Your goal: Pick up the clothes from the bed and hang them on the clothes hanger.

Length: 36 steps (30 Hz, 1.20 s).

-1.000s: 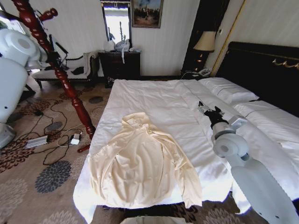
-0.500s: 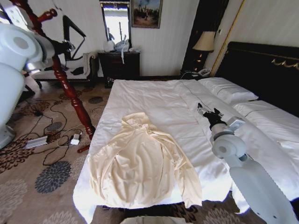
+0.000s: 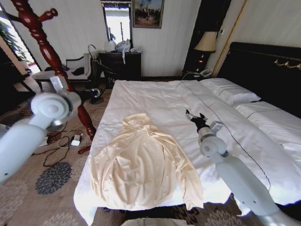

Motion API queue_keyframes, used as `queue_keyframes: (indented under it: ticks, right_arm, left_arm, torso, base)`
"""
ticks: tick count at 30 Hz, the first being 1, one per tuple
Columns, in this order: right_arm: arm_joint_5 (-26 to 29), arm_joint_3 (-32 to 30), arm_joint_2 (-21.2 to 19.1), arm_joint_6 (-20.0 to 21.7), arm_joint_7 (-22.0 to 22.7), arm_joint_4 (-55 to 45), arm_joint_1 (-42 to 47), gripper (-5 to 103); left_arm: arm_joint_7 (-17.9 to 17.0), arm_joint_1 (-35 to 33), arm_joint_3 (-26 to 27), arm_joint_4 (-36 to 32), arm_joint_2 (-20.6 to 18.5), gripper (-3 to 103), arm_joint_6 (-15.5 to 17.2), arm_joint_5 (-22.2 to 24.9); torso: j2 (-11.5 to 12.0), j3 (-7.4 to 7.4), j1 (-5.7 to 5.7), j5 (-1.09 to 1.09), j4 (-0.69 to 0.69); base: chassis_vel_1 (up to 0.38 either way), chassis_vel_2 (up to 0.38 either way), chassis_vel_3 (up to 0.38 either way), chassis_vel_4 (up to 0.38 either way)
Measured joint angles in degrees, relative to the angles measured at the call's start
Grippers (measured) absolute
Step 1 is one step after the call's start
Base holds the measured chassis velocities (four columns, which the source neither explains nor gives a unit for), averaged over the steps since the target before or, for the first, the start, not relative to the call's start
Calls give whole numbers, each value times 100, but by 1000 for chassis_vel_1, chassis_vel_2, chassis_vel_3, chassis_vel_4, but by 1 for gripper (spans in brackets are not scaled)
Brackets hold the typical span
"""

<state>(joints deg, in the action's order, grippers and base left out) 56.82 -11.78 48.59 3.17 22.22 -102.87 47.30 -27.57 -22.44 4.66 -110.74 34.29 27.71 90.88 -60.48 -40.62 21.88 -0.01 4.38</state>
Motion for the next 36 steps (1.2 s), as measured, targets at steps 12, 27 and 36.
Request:
queue_keyframes:
  ticks: [12, 27, 36]
  right_arm:
    - [-176, 2127, 230, 64, -553, 1390, -1080, 100]
    - [-823, 3479, 1902, 411, -231, 2819, -2127, 100]
    - [-557, 3684, 2208, 1302, 614, 2867, -2386, 93]
  left_arm:
    - [5, -1112, 339, -303, 859, 21, -171, -382]
    - [-92, -1410, 816, -629, 648, 21, 33, -767]
    - [-125, -1542, 966, -807, 517, 21, 81, -750]
  torso:
    - [0, 0, 0, -1, 2]
    - [0, -1, 1, -1, 6]
    - [0, 0, 0, 0, 8]
  base:
    - [0, 0, 0, 0]
    - [0, 0, 0, 0]
    - [0, 0, 0, 0]
